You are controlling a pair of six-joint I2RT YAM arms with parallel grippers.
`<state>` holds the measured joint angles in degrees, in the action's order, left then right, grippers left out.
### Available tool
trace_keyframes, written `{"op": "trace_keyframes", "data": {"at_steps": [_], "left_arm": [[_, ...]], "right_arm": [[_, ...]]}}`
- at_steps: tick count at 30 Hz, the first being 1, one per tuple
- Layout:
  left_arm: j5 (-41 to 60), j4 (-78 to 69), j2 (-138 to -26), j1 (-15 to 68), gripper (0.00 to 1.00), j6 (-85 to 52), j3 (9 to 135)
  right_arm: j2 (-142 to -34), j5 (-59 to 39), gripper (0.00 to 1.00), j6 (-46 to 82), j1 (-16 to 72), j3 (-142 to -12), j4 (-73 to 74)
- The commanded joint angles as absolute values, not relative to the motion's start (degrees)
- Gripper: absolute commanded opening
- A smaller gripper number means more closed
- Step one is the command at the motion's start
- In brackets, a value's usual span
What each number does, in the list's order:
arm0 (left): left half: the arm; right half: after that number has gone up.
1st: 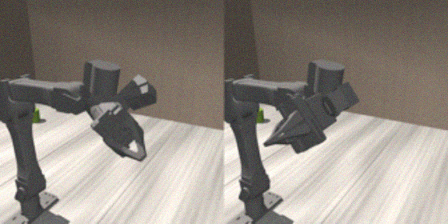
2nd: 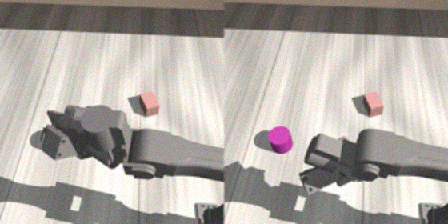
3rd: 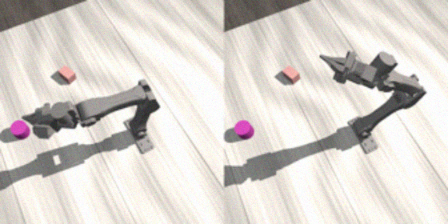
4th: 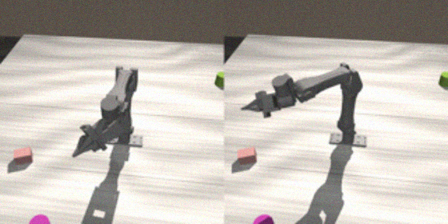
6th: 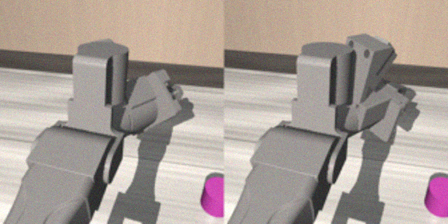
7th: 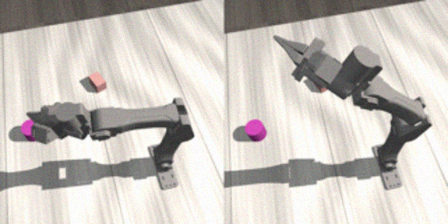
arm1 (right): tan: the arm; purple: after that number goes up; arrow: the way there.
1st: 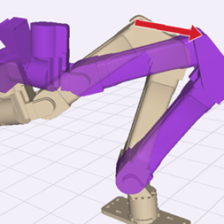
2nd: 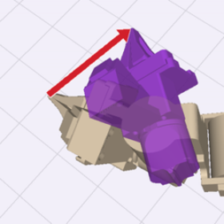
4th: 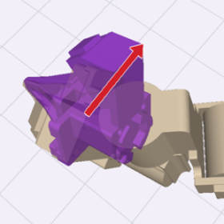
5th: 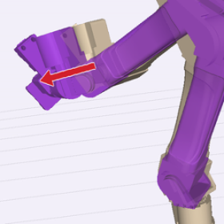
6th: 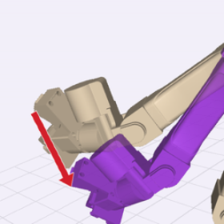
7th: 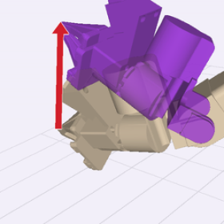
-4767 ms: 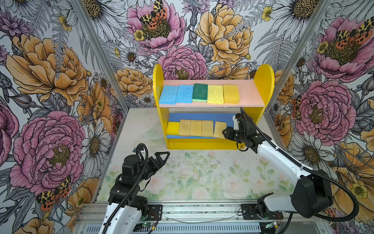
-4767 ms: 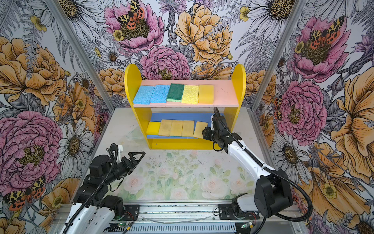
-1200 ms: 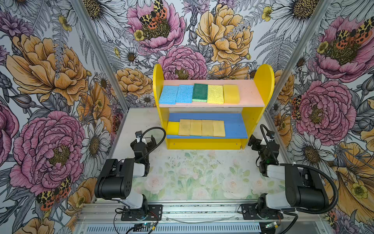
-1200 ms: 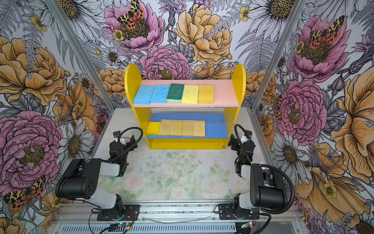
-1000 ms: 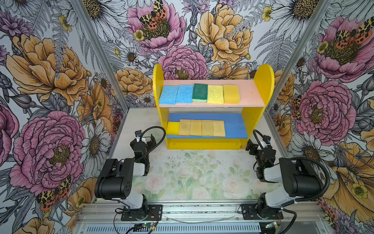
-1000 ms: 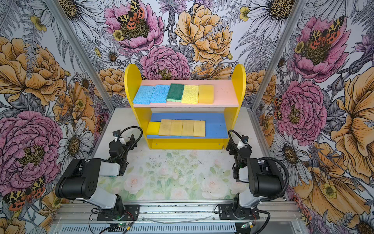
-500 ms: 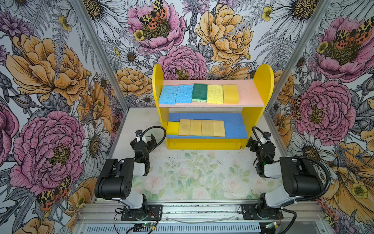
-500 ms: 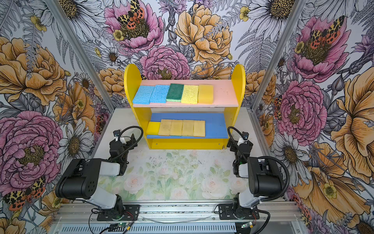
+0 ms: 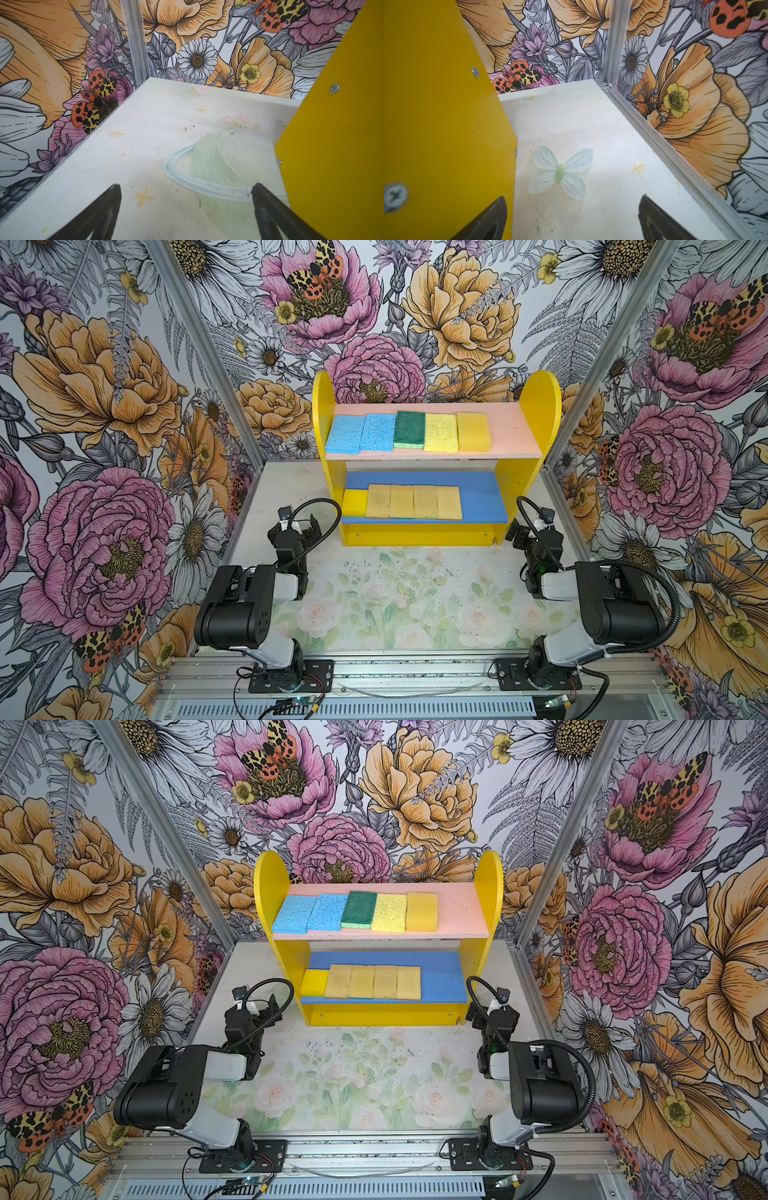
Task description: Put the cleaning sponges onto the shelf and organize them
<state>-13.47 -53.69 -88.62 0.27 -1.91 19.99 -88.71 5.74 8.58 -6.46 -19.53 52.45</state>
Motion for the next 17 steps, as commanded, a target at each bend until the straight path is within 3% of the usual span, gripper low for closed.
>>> {"op": "trace_keyframes", "data": {"at_steps": [1, 17], "left_arm": [[-14.2, -55.1, -88.7, 0.6, 0.99, -1.0, 20.9], [-14.2, -55.1, -88.7, 0.6, 0.99, -1.0, 20.8]], "right_arm": [[-88.2, -6.3, 1.00, 3.7, -3.7, -22.4, 50.4], [-88.2, -6.2, 0.99, 3.7, -3.5, -22.4, 50.5]]}}
